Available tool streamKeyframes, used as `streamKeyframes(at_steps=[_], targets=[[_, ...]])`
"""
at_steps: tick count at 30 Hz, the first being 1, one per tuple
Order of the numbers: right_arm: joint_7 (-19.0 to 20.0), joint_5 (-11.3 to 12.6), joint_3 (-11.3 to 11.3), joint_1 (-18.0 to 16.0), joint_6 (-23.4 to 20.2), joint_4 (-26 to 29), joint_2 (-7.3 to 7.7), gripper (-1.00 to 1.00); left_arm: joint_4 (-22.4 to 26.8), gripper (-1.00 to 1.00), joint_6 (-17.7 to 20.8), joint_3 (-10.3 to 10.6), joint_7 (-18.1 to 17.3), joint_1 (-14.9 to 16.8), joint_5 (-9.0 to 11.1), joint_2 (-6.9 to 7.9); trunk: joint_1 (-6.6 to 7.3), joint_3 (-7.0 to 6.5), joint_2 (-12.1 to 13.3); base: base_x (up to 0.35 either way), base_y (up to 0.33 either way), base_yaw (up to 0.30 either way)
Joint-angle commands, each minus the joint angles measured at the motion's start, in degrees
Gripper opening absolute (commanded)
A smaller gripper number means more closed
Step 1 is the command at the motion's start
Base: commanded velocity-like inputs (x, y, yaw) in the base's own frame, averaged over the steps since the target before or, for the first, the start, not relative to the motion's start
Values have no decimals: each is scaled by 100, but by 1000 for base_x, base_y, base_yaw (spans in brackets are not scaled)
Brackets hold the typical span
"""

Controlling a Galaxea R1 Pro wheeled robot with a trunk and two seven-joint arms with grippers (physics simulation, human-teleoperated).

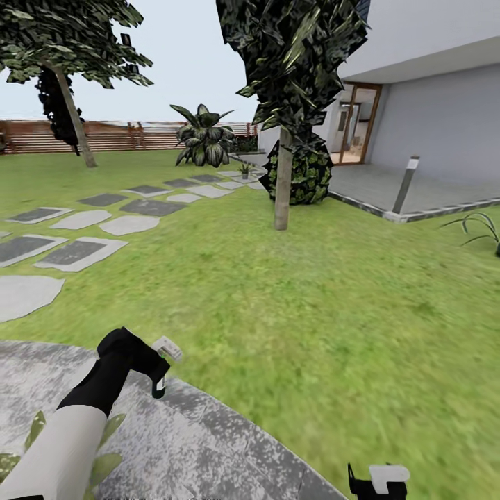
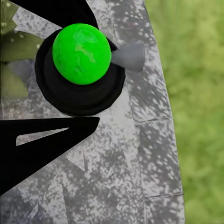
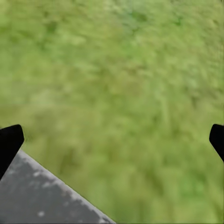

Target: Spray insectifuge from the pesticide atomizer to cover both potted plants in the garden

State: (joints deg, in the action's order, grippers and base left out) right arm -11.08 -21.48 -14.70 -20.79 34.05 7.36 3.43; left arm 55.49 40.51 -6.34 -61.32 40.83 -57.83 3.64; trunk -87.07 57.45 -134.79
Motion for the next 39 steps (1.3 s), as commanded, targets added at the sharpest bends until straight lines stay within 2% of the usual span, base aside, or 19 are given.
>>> streamKeyframes(at_steps=[1,8,14,18,23,26,30,33,35,37,39], targets=[[-34,-60,-24,-4,14,-7,0,100,6,-100,36,-8,-47,4,-35,-3,1,5,-2,0,0,278],[-34,-60,-24,-4,14,-6,0,100,12,-100,36,-24,-47,4,-27,-19,1,5,-2,0,0,278],[-34,-59,-24,-4,14,-9,0,100,10,-100,36,-25,-47,4,-11,-23,1,5,-2,0,0,72],[-34,-58,-22,-4,14,-6,0,100,14,-100,33,-17,-44,4,251,-16,1,5,-2,0,0,1],[-34,-59,-23,-4,15,-6,0,100,15,-100,19,-20,-45,4,352,-20,1,5,-2,0,0,153],[-34,-58,-24,-4,14,-6,0,100,15,-100,-135,-2,-51,7,580,-21,1,5,-2,0,0,266],[-34,-63,-24,-4,14,-10,-2,100,15,-100,-151,41,-110,66,659,5,1,5,-2,0,0,277],[-34,-64,-23,-4,14,-14,-4,100,15,-100,-135,62,-256,95,591,26,1,5,-2,0,0,278],[-34,-62,-23,-4,14,-15,-6,100,20,-100,-127,68,-371,138,476,51,1,5,-2,0,0,279],[-34,-65,-24,-4,14,-13,-6,100,16,-100,-21,64,-776,426,-87,105,1,5,-2,0,0,279],[-34,-67,-24,-4,14,-15,-7,100,21,-100,47,46,-1265,572,-557,124,1,5,-2,0,0,279]])
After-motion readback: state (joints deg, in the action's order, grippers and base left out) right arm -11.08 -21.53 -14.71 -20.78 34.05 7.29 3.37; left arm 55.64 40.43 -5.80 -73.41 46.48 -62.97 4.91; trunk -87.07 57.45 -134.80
